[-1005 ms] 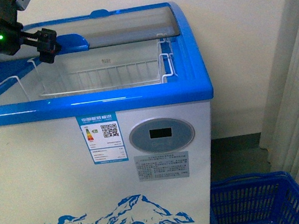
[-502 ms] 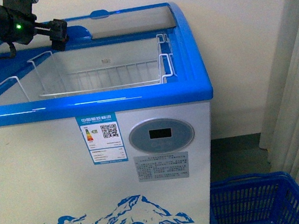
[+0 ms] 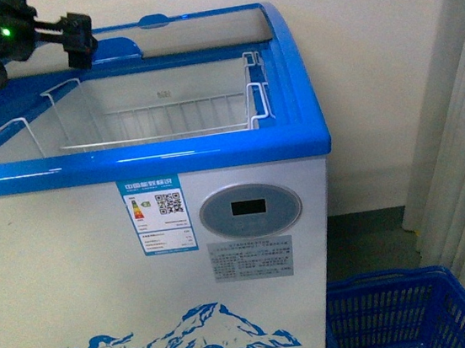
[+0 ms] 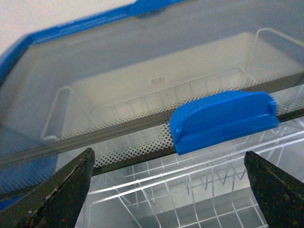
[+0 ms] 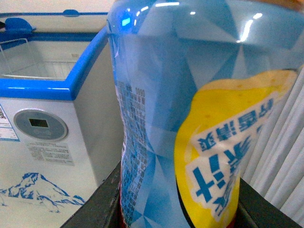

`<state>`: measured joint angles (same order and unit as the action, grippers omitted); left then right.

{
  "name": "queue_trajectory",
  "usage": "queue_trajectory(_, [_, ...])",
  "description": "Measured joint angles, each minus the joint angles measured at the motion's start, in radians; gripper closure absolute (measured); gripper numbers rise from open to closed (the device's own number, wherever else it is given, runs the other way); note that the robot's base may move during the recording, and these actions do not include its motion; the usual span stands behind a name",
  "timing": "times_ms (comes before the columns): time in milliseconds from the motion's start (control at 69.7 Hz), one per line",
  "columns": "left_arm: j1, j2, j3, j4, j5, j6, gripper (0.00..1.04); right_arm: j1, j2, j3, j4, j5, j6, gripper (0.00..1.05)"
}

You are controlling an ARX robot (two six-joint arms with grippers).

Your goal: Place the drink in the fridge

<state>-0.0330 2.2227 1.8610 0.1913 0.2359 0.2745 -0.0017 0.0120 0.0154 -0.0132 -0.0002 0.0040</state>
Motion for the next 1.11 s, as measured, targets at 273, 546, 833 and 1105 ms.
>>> queue_trajectory(273, [0.013, -0.352, -0.336, 0.186, -0.065, -0.11, 0.08, 0.0, 0.0, 0.0, 0.0, 0.0, 0.0, 0.65])
queue_trajectory(546, [0.05, -0.663, -0.68, 0.336, -0.212, -0.222, 0.08, 0.0, 0.0, 0.0, 0.0, 0.0, 0.0, 0.65])
queue_trajectory(833, [0.05, -0.85, -0.898, 0.399, -0.266, -0.239, 0.08, 0.0, 0.0, 0.0, 0.0, 0.0, 0.0, 0.65])
queue_trajectory(1105, [0.054, -1.068, -1.082, 0.388, -0.301, -0.274, 0.08, 0.0, 0.0, 0.0, 0.0, 0.0, 0.0, 0.65])
